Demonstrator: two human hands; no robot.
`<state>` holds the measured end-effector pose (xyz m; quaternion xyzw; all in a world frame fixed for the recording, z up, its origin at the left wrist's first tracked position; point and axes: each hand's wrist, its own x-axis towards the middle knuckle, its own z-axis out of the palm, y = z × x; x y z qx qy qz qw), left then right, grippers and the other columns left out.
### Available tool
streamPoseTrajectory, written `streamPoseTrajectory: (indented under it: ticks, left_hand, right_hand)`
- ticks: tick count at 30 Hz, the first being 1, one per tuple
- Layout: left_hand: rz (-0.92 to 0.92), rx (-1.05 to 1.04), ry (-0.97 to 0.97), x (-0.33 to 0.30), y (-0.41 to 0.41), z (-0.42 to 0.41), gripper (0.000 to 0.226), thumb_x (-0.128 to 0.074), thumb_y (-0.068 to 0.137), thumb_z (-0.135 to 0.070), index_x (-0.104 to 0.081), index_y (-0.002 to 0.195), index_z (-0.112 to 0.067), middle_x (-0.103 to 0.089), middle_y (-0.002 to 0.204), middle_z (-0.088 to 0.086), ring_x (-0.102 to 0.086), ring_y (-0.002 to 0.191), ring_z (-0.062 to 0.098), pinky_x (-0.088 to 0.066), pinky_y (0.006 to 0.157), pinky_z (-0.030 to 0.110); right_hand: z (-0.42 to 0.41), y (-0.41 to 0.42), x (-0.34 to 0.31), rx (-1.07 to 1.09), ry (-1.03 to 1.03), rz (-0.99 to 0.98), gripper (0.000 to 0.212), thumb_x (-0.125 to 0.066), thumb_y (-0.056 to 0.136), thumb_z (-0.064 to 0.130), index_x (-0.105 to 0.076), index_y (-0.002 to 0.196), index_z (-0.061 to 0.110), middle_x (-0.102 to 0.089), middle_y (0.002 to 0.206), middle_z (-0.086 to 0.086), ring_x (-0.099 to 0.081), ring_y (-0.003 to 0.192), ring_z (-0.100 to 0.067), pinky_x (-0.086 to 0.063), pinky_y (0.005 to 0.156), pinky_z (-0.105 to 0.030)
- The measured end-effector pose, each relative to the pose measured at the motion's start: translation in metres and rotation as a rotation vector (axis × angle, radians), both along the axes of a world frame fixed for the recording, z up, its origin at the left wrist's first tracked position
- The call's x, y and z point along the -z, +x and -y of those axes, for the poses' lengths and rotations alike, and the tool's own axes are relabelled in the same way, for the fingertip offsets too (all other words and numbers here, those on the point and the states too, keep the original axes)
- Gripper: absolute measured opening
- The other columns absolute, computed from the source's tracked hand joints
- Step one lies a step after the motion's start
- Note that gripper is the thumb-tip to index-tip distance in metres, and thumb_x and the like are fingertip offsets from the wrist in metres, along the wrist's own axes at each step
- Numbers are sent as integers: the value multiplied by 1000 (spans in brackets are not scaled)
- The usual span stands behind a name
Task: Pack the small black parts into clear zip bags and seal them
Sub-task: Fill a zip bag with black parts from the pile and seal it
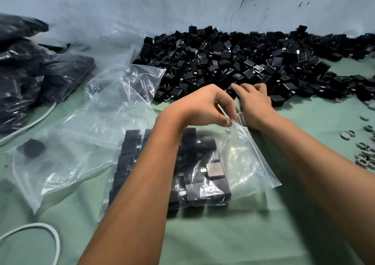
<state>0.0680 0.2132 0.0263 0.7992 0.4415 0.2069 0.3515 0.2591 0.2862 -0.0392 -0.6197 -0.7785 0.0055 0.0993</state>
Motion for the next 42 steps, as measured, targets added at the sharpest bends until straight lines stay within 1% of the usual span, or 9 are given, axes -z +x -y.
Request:
streamPoseTrajectory:
  ticks: [8, 12, 15, 19, 22, 27, 33, 37, 42]
  left_hand:
    - [84, 20, -6, -2, -5, 2, 19, -77, 83, 2, -80, 84, -16, -73, 77, -9, -66, 73, 2, -51, 71, 18]
    - [90, 4, 22, -4, -3, 3, 13, -77, 83, 3, -80, 89, -9, -73, 79, -9, -67, 74, 2, -51, 71, 16]
    - [85, -3, 39, -4, -2, 4, 11, -78, 84, 0, -80, 90, -9, -73, 82, -7, -68, 76, 4, -53, 73, 18]
    - [97, -8, 45, -3, -3, 4, 11, -78, 85, -1, -80, 91, -10, -74, 85, -5, -70, 80, 9, -56, 77, 22]
    - [125, -18, 55, -2, -3, 3, 11, -78, 84, -2, -81, 91, -11, -75, 87, -2, -71, 82, 13, -59, 81, 28]
    - [170, -23, 75, -2, -1, 2, 12, -76, 84, 2, -80, 90, -7, -76, 90, 10, -68, 79, 11, -59, 80, 34]
    - [208, -23, 112, -2, 10, 2, 13, -76, 81, 6, -79, 88, -4, -76, 86, 10, -70, 77, 18, -59, 81, 42]
    - [192, -30, 106, 1, 14, 1, 14, -75, 81, 7, -79, 87, -5, -77, 84, 11, -71, 73, 16, -60, 79, 37]
    - [180, -44, 124, 1, 16, 1, 14, -78, 81, 3, -80, 85, -10, -76, 83, 4, -65, 73, 11, -57, 74, 32]
  right_hand:
    - [37, 6, -8, 75, 110, -198, 36, -64, 95, 12, -68, 130, 21, -57, 121, -14, -58, 114, -40, -47, 91, -41]
    - [59, 22, -6, 178, -14, -135, 38, -65, 95, 18, -66, 131, 28, -54, 124, -10, -57, 114, -39, -48, 95, -41]
    - [69, 33, -7, 172, 30, -321, 40, -66, 92, 5, -70, 127, 25, -66, 119, -8, -62, 108, -31, -51, 92, -36]
    - [85, 36, -25, 7, -178, -786, 13, -73, 93, 39, -75, 99, 27, -67, 75, -4, -53, 56, -16, -43, 50, -26]
    - [97, 39, -38, -132, -345, -946, 50, -70, 86, 64, -73, 77, 15, -57, 62, -7, -42, 47, -15, -31, 39, -20]
    - [112, 32, -34, -308, -565, -844, 42, -77, 83, 52, -78, 97, 12, -73, 86, -22, -68, 68, -29, -56, 58, -43]
    - [115, 5, -17, -268, -144, -978, 23, -92, 72, 23, -79, 91, 16, -77, 88, -3, -76, 83, -20, -63, 76, -37]
    - [111, -4, -4, -240, -244, -1178, 11, -65, 97, 8, -71, 91, 14, -73, 88, -4, -70, 104, -43, -59, 79, -43]
    - [115, -3, -2, -336, -118, -928, 16, -86, 81, 11, -78, 89, 21, -77, 90, -1, -75, 84, -22, -61, 79, -51]
